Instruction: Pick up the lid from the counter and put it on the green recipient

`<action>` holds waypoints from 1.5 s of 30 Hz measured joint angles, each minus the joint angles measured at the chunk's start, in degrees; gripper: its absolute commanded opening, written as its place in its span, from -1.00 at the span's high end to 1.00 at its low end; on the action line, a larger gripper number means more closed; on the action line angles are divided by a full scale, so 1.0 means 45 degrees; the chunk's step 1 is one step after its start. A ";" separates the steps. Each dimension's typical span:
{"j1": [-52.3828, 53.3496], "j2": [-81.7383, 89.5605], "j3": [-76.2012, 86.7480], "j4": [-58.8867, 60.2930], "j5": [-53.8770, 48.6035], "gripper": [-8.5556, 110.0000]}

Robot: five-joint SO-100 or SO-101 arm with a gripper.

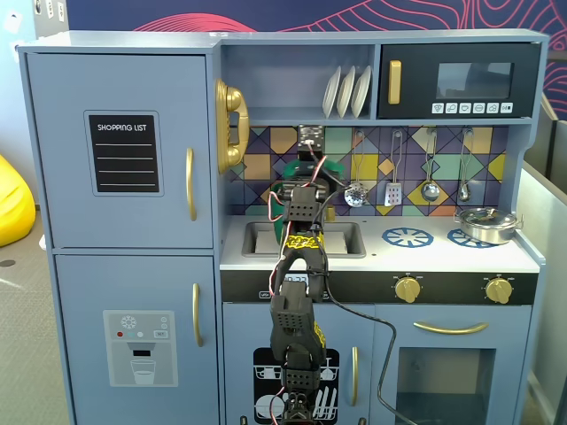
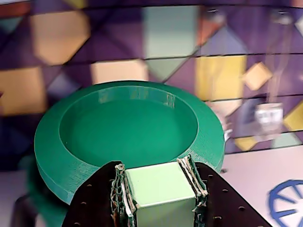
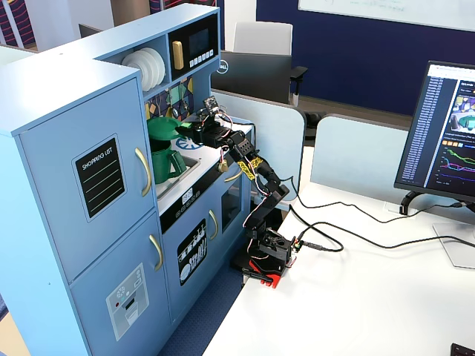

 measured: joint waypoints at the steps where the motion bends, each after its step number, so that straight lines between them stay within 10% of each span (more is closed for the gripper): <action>1: -0.0156 0.0000 0.0000 0.0000 -0.0078 0.86; 39: -0.0898 -0.1758 -0.0371 -0.0371 -0.0801 0.86; 45: -0.0898 -0.1758 -0.0313 -0.0371 -0.0879 0.51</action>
